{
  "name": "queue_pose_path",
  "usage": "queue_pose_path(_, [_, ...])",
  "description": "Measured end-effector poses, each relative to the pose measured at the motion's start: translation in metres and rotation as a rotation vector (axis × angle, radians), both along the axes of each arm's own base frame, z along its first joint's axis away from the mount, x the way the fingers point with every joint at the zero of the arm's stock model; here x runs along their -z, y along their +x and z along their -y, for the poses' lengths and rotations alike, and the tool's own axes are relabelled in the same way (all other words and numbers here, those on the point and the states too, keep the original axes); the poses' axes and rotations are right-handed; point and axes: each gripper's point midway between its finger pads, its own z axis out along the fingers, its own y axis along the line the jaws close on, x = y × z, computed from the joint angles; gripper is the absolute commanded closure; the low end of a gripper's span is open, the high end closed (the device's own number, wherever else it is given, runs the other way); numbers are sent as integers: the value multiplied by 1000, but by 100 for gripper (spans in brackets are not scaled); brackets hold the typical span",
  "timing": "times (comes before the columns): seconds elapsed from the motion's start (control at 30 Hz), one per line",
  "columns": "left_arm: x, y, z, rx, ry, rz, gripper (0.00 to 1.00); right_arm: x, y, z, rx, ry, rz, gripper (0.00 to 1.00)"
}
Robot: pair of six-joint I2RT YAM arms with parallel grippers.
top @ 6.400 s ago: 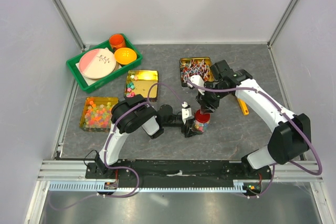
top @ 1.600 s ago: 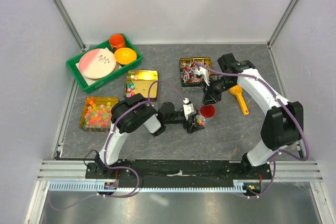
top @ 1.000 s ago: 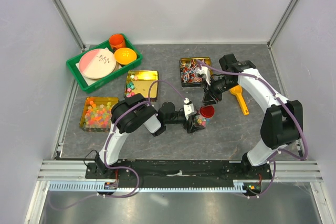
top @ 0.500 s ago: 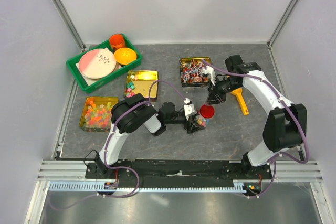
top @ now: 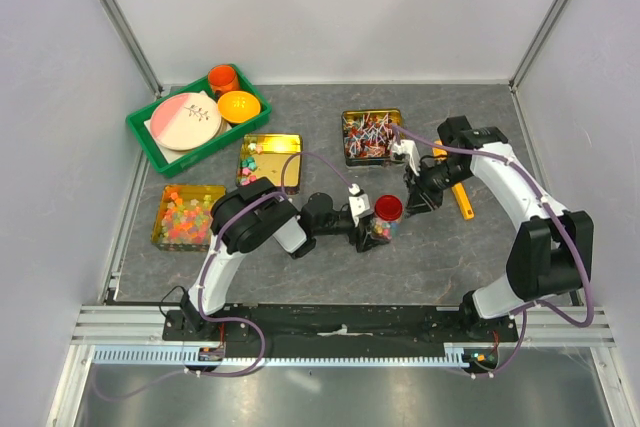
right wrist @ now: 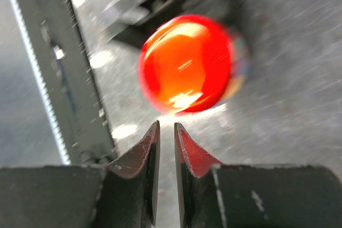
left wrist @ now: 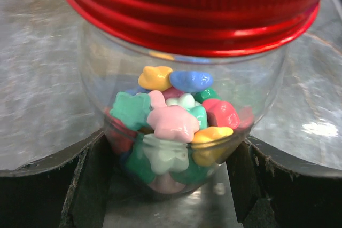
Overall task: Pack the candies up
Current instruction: Screw the bottle lid onto the packing bottle.
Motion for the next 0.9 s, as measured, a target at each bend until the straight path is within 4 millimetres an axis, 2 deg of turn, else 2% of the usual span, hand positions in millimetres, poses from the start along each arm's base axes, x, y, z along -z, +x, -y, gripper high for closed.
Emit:
queue_pose_path(0.13, [0,13,-4,-45,1,-6,98,0,-23,6,-19,-27,-68,76])
queue_pose_path(0.3, [0,17,-5,-60,2,-9,99,-10,-28,7,-18,-22,-54,73])
queue_pose_path(0.43, [-1,18,-4,-61,3,-10,98,-25,-13,-2,2,11,-8,69])
queue_pose_path(0.57, [0,18,-4,-61,4,-11,98,-36,14,-23,-1,59,37,66])
queue_pose_path(0.77, [0,18,-4,-61,4,-11,98,-26,44,-59,-42,95,21,64])
queue_pose_path(0.9, [0,18,-4,-61,4,-11,99,-14,54,-71,-61,102,-22,63])
